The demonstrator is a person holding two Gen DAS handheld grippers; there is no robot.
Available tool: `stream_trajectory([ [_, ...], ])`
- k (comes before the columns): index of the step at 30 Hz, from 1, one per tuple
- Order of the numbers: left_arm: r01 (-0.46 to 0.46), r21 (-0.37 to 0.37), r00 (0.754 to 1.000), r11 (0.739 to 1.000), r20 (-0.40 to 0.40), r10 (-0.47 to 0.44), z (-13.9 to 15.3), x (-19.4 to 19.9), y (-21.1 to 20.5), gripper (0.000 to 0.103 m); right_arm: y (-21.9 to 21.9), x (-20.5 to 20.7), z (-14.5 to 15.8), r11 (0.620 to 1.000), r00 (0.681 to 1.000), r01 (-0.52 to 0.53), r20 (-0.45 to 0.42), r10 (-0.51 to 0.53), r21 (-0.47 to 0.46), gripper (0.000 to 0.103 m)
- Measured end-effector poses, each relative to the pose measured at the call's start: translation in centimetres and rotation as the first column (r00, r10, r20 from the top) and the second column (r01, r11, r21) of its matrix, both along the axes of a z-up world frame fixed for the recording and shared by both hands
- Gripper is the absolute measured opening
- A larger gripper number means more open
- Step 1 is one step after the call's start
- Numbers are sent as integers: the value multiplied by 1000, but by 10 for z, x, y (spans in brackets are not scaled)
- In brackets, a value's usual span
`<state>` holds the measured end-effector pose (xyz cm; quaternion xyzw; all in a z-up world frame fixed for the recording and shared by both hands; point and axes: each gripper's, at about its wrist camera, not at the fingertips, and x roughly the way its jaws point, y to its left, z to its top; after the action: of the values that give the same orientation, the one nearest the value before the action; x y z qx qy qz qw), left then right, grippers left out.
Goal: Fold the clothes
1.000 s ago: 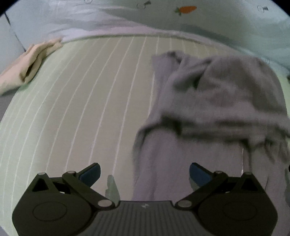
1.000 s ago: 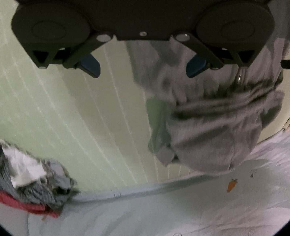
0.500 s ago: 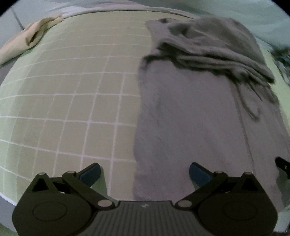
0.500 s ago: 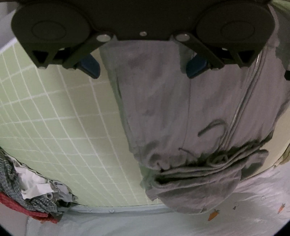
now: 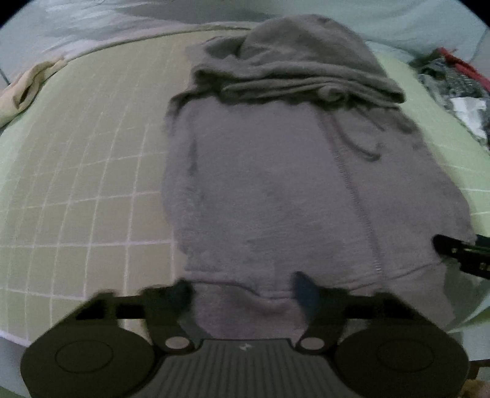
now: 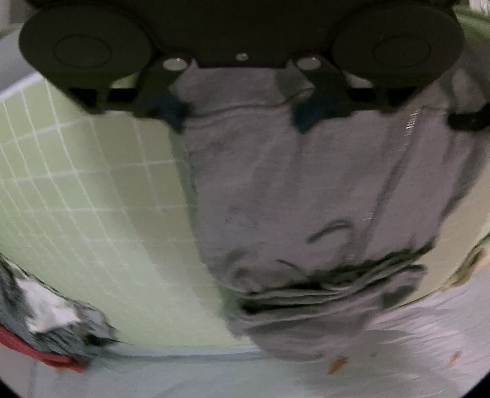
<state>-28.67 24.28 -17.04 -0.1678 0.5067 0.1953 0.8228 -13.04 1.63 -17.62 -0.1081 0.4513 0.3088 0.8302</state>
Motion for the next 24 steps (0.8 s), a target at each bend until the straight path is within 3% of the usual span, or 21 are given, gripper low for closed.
stream_trajectory([
  [1, 1, -13, 1000, 1000, 4, -1, 1, 2, -1, 31, 2, 0, 2, 1000, 1000, -19, -16, 19, 10, 32],
  [2, 2, -26, 1000, 1000, 9, -2, 3, 3, -1, 23, 4, -1, 3, 999, 999, -38, -32, 39, 20, 22],
  [4, -13, -33, 1000, 999, 9, 13, 7, 7, -2, 21, 6, 1, 7, 998, 997, -57, -52, 59, 37, 20],
  [8, 0, 1, 999, 1000, 40, 0, 29, 15, -4, 19, 3, 10, 22, 994, 996, -40, -80, 49, 106, 19],
  [13, -5, 54, 993, 999, 121, -2, 67, 35, 2, 19, 7, 29, 55, 982, 998, -40, -33, 47, 186, 18],
  [19, -77, 33, 969, 996, 239, 67, 110, 67, 34, 19, 21, 77, 92, 946, 1000, 22, -28, -14, 323, 18],
  [24, -119, -11, 940, 993, 320, 116, 132, 98, 68, 18, 34, 128, 106, 899, 994, 106, -67, -86, 424, 18],
])
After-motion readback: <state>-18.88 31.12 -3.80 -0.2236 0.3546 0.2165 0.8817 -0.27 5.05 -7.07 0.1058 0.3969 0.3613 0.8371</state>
